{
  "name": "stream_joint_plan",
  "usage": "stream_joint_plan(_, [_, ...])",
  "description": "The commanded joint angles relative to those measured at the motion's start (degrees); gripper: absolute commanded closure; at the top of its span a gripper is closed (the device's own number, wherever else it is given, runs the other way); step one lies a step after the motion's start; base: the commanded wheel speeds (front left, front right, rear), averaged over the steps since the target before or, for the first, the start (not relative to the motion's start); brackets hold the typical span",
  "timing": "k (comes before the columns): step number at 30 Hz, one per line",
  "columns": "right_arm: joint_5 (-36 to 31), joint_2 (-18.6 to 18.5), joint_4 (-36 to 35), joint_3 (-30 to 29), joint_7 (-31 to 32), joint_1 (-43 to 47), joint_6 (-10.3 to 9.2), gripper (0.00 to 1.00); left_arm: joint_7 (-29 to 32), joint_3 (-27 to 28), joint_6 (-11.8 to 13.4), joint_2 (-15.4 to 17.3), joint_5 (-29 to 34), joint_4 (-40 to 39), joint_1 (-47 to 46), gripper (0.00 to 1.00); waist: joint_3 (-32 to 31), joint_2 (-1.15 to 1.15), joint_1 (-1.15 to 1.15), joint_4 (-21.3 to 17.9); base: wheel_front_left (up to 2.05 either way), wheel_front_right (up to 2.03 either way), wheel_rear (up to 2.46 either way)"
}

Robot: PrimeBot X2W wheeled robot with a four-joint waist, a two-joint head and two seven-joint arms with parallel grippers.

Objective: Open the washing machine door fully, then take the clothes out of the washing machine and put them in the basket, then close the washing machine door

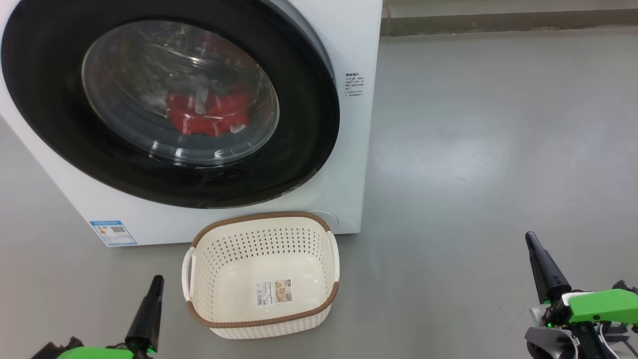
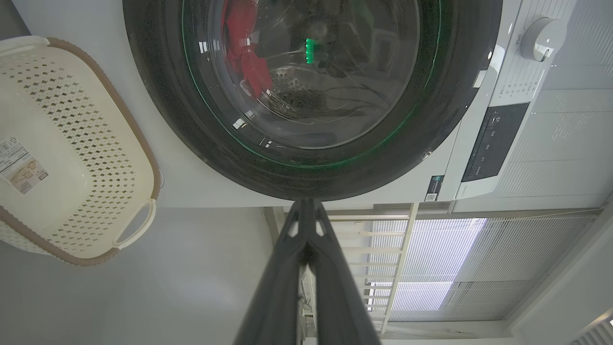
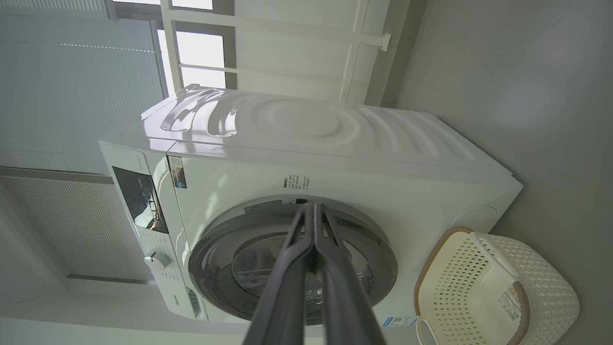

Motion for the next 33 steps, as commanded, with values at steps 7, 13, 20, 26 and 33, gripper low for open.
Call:
stream_joint_plan(7, [-0.5, -0.7, -1.7, 1.2, 0.4, -2.6, -0.03, 1.00, 0.5, 2.1, -0.4, 0.4, 0.6, -1.6, -2.5, 1.00, 0.0, 0.00, 0.00, 0.0, 0.00, 0.00, 0.00])
stream_joint_plan(13, [-0.5, -0.7, -1.7, 1.2, 0.4, -2.6, -0.03, 1.00, 0.5, 2.1, -0.4, 0.4, 0.6, -1.6, -2.5, 1.00, 0.0, 0.00, 0.00, 0.0, 0.00, 0.00, 0.00])
stream_joint_plan(20, [-0.5, -0.7, -1.7, 1.2, 0.4, -2.6, -0.03, 1.00, 0.5, 2.1, -0.4, 0.4, 0.6, -1.6, -2.5, 1.00, 0.0, 0.00, 0.00, 0.0, 0.00, 0.00, 0.00])
stream_joint_plan(26, [-0.5, -0.7, -1.7, 1.2, 0.4, -2.6, -0.03, 1.00, 0.5, 2.1, -0.4, 0.4, 0.6, -1.6, -2.5, 1.00, 0.0, 0.00, 0.00, 0.0, 0.00, 0.00, 0.00])
stream_joint_plan(33, [-0.5, -0.7, -1.7, 1.2, 0.4, -2.6, -0.03, 1.00, 0.5, 2.1, -0.4, 0.4, 0.6, -1.6, -2.5, 1.00, 0.0, 0.00, 0.00, 0.0, 0.00, 0.00, 0.00])
